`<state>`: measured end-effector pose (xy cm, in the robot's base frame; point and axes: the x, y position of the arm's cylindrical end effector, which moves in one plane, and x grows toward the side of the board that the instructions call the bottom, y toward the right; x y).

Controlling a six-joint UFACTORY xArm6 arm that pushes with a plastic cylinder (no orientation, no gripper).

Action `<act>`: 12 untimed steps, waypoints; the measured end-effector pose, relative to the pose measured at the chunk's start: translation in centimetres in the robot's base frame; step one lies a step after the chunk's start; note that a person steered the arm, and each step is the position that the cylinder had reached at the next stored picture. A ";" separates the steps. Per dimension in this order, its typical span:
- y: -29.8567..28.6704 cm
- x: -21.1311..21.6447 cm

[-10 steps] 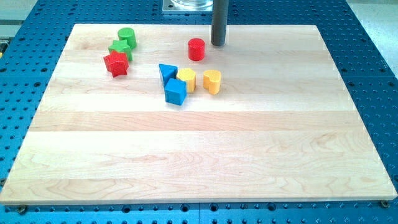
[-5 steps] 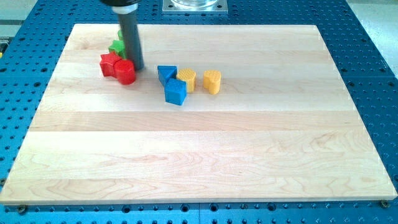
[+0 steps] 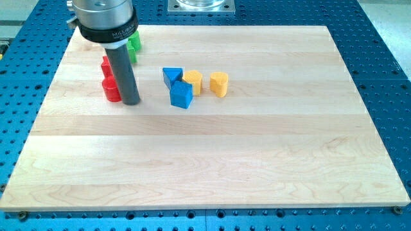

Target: Keep red blocks and green blocks in a vertical line

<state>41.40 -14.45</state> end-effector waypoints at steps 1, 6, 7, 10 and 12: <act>-1.0 0.5; -8.1 -6.6; -7.0 -6.7; -8.5 -4.8; -7.6 1.0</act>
<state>42.36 -22.07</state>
